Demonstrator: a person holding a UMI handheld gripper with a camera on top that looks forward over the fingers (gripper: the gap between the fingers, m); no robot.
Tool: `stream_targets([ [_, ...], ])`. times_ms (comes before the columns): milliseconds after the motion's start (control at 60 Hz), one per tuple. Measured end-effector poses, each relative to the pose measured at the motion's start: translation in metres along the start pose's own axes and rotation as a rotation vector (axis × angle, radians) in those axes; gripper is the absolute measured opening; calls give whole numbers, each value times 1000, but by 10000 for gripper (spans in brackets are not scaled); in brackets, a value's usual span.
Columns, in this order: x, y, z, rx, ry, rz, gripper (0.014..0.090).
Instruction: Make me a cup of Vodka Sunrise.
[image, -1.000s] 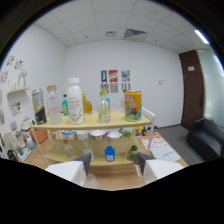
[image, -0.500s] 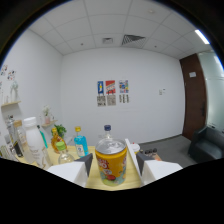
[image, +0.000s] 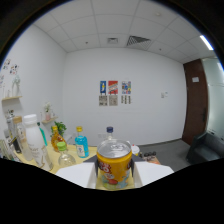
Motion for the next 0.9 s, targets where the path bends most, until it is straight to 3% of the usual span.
stream_targets([
  [167,-4,-22,-44,68,19,-3,509],
  [267,-14,-15,-74,67,14,19,509],
  [450,-44,56,-106,-27,-4,70,507],
  [650,-82,156,-97,-150,-11,74,507],
  [900,-95,219,-83,-259,42,-278,508],
])
